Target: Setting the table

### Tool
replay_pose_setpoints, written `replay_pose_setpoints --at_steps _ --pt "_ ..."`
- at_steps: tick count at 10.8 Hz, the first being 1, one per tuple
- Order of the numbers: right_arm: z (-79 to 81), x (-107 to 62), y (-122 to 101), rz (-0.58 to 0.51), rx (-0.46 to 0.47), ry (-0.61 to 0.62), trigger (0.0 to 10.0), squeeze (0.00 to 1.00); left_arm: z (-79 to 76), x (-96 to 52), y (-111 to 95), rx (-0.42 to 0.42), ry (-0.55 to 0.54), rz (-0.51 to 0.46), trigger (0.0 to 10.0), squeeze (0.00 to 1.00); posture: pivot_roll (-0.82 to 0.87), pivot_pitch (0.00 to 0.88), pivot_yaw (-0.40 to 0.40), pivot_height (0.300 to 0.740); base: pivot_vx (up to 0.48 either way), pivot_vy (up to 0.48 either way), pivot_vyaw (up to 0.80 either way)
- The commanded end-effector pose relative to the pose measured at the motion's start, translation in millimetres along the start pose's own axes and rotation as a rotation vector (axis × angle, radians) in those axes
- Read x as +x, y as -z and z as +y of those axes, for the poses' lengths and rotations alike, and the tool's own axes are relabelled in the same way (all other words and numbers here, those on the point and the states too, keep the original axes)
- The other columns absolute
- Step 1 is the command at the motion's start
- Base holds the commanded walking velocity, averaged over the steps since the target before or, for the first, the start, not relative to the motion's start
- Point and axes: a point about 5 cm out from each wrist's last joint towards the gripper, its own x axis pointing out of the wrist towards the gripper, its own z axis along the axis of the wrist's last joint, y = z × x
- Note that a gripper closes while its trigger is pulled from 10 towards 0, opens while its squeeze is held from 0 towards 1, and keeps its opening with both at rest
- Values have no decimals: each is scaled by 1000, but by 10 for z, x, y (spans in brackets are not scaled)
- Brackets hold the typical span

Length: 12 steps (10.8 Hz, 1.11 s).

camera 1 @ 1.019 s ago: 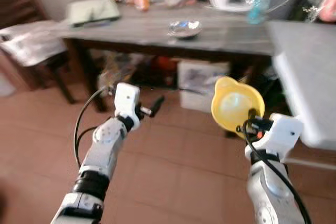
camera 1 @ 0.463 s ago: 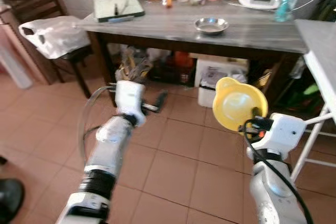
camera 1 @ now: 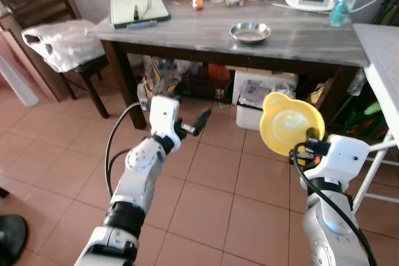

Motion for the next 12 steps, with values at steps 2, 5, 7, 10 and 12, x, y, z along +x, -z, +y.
replay_pose_setpoints --at_steps 2,5,7,10,12 --pt "56 32 -40 -27 0 -16 10000 0 27 4 -5 6 4 6 10000 0 21 15 56 740 362 0 0" --pt "89 57 -13 -23 2 -30 10000 0 66 -7 -4 14 5 13 10000 0 35 9 56 740 375 0 0" --pt "92 60 -16 -27 -1 -30 10000 0 37 -12 19 9 15 18 10000 0 34 6 57 740 377 0 0" --pt "87 53 -9 -30 -7 -28 10000 0 3 2 36 1 33 22 10000 0 25 6 60 740 375 0 0" --pt "86 51 -6 -30 -4 -23 10000 0 4 -3 42 3 36 26 10000 0 28 10 61 740 379 0 0"
